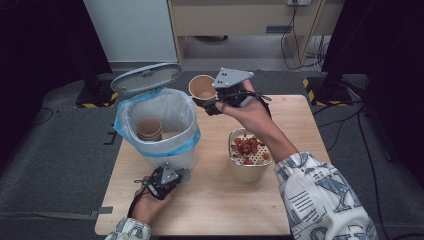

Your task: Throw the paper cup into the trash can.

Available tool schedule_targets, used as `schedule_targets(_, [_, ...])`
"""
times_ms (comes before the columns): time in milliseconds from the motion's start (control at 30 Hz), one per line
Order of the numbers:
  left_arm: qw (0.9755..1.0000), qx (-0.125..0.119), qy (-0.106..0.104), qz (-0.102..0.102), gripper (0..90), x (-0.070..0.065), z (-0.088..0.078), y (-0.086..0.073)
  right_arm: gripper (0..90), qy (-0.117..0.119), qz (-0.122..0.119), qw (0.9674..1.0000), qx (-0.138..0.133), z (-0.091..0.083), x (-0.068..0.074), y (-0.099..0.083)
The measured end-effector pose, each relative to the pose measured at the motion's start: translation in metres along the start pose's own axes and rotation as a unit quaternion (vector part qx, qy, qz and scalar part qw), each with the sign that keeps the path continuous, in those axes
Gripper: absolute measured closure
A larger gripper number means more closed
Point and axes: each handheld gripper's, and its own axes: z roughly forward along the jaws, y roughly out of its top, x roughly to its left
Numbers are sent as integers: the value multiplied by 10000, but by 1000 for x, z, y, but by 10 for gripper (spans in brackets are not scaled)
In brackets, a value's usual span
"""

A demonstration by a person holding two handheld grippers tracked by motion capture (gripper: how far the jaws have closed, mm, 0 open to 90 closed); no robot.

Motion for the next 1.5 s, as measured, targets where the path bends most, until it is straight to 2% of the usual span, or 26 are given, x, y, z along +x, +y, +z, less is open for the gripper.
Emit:
schedule_targets(500, [10000,4,-11,-1,899,0,0,0,285,293,365,9989,-63,24,9,6])
schedule_targets(1000, [10000,4,-15,-3,899,0,0,0,282,454,479,9978,-64,41,21,9])
schedule_targets(1500, [10000,9,-24,1,899,0,0,0,279,580,477,9972,-27,56,32,8])
